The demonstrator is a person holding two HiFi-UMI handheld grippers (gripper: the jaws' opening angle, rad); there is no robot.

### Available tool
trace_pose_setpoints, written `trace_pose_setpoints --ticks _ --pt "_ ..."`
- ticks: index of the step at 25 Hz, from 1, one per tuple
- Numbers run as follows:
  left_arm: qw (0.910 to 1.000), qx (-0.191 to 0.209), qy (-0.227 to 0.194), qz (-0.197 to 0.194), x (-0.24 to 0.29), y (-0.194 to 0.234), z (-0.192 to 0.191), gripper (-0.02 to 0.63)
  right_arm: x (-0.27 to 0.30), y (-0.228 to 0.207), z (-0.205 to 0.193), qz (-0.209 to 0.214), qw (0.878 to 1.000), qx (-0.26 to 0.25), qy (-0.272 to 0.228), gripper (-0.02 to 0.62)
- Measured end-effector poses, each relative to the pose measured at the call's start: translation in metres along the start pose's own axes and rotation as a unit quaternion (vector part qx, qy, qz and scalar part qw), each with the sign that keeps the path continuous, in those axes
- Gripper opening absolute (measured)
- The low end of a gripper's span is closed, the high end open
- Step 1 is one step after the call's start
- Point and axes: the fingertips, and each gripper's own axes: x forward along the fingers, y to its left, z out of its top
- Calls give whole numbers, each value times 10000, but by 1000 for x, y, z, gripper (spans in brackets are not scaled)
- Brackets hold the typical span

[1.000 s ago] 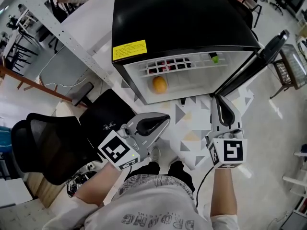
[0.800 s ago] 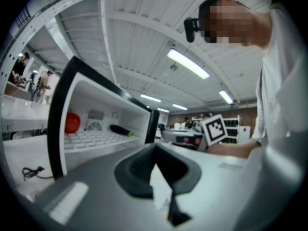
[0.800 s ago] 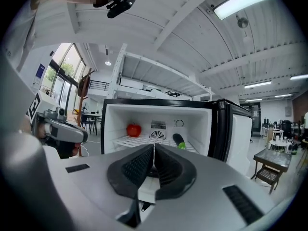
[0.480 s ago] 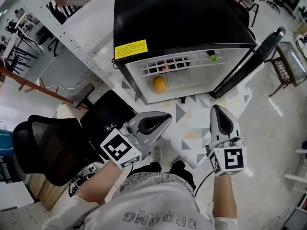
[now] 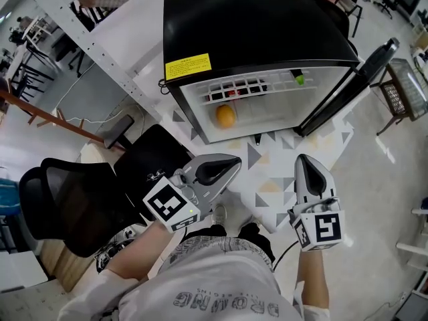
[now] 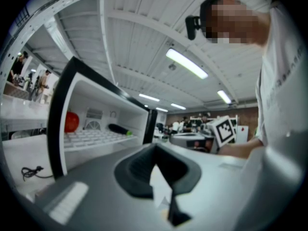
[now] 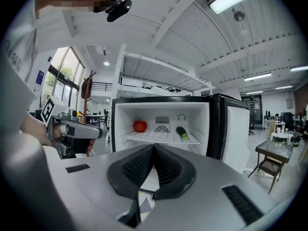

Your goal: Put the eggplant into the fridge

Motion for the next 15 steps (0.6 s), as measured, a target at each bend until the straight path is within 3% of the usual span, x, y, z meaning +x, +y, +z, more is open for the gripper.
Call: trace_pose_setpoints --ticks 15 --pt "9999 -25 -36 102 -2 3 0 6 3 4 -6 124 9999 -2 115 2"
